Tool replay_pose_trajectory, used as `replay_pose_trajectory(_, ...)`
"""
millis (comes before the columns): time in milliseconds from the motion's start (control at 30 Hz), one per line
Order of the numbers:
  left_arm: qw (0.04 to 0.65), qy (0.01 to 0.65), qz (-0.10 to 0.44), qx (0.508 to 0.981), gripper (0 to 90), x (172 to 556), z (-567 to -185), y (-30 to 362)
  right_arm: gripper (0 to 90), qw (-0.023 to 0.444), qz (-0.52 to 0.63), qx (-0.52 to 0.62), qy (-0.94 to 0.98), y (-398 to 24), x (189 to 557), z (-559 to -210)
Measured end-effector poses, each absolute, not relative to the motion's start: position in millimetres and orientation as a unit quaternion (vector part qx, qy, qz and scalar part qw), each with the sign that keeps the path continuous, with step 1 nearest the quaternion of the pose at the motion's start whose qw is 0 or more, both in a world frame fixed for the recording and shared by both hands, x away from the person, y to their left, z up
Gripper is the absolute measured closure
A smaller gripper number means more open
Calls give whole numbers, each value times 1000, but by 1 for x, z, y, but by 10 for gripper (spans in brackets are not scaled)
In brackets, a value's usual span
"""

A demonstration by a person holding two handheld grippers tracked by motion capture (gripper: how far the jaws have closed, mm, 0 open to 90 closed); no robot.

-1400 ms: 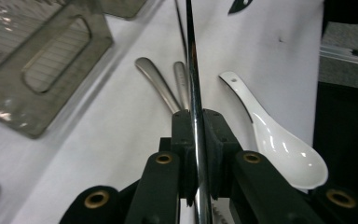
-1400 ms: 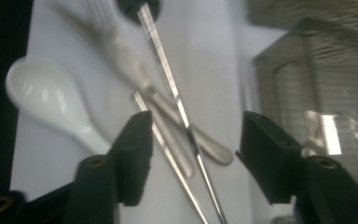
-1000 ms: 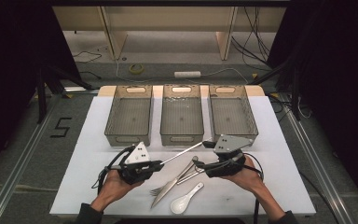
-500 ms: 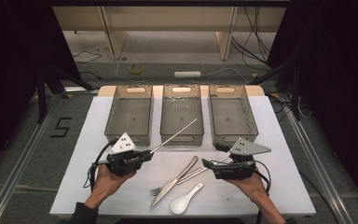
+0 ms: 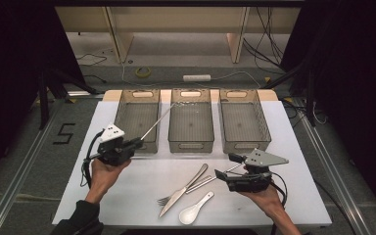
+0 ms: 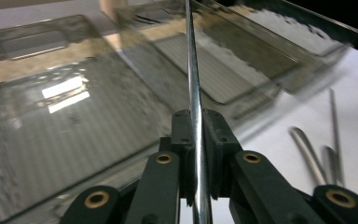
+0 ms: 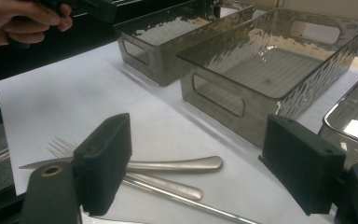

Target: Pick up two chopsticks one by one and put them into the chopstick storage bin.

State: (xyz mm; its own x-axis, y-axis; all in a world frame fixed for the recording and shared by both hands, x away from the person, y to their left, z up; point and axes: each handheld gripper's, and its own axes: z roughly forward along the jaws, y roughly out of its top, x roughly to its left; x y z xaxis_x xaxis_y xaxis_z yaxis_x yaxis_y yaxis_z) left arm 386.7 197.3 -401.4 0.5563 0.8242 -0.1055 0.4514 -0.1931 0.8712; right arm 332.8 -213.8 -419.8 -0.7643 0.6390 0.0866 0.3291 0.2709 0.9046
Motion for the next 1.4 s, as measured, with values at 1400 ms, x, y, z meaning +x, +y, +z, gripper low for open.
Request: replay_pose_trajectory(1400, 397, 558, 233, 691, 830, 460, -431, 237, 233, 136, 513, 298, 793, -209, 327, -424)
